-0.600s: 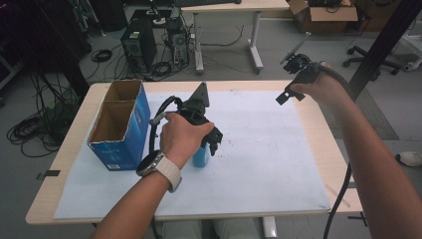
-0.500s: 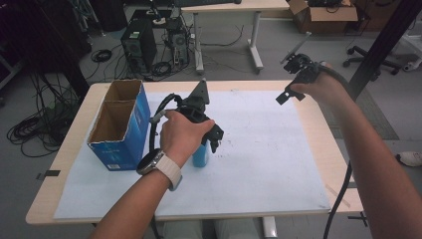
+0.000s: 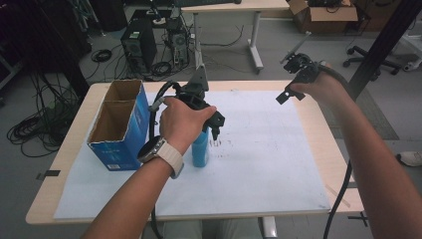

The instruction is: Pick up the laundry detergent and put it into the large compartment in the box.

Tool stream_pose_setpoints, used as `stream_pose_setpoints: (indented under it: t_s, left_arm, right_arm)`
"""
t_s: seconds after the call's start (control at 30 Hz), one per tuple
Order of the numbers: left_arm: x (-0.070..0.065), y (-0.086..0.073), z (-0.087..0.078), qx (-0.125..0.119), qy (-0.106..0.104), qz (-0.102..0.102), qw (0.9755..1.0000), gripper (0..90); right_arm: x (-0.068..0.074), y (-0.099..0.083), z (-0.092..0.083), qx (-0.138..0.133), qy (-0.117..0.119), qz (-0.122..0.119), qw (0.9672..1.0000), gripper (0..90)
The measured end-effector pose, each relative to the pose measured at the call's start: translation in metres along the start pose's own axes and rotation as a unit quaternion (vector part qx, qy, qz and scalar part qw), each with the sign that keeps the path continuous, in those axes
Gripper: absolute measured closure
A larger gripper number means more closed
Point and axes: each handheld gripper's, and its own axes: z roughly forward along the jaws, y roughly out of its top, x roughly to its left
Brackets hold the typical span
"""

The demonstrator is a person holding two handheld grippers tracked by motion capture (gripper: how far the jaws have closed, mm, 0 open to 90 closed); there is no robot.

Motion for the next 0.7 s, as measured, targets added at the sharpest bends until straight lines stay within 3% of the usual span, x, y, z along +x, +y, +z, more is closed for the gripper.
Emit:
stream_pose_setpoints:
  t_s: [0.4,0.7]
  left_arm:
    - [0.004,0.011,-0.004,-0.007,-0.011,-0.002,0.9999,5.9]
    - [0.007,0.024,0.003,-0.010,-0.003,-0.009,0.9999,5.9]
  right_arm:
    - [0.000,0.002,0.003,0.004,0.000,-0.002,1.0000,9.2]
    - [-0.002,0.002,0.004,0.004,-0.002,0.001,1.0000,8.8]
